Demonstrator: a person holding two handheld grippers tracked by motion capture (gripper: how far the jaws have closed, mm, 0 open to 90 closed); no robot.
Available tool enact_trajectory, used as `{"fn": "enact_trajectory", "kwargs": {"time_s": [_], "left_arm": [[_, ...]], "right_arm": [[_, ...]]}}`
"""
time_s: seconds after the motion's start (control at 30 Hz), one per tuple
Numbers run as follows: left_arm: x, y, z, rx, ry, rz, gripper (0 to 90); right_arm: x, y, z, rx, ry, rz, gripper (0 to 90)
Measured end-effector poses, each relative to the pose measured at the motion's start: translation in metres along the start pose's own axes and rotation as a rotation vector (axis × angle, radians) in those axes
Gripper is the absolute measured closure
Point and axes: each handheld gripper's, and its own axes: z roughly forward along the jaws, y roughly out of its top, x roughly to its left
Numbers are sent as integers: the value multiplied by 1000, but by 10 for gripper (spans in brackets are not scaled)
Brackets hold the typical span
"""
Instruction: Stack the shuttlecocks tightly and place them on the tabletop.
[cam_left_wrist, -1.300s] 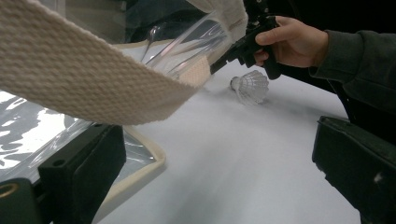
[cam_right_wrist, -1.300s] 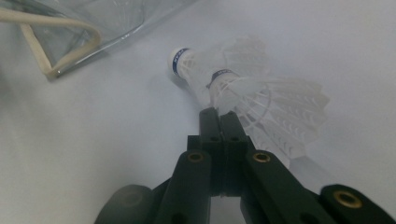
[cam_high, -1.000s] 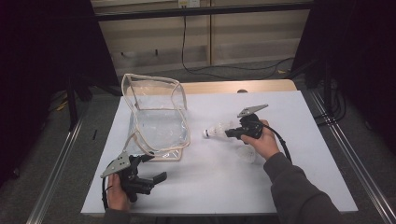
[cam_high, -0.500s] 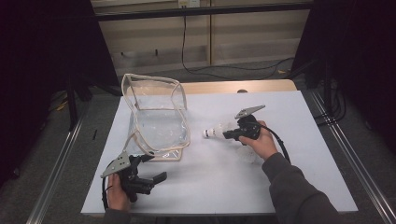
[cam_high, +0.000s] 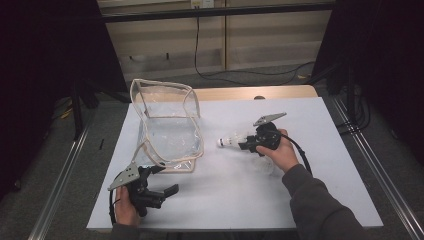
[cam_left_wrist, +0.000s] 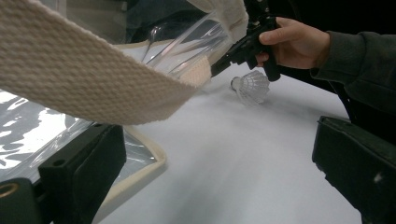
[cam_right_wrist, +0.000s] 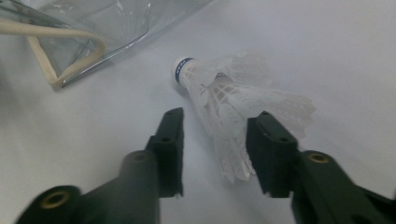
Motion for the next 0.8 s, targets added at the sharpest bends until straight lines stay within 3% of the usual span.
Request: {"fn": "enact_trajectory", "kwargs": {"time_s": [0.3,0.47,0.8], "left_arm": [[0,0,0,-2,-2,-1,30],[0,0,0,-1,0,0,30],[0,0,0,1,0,2,30]], "right_arm": [[-2,-3,-4,-9,-21,26,388],[-3,-3,-9,-32,-19,71,293],[-2,-2,-20,-51,-52,61,155]]}}
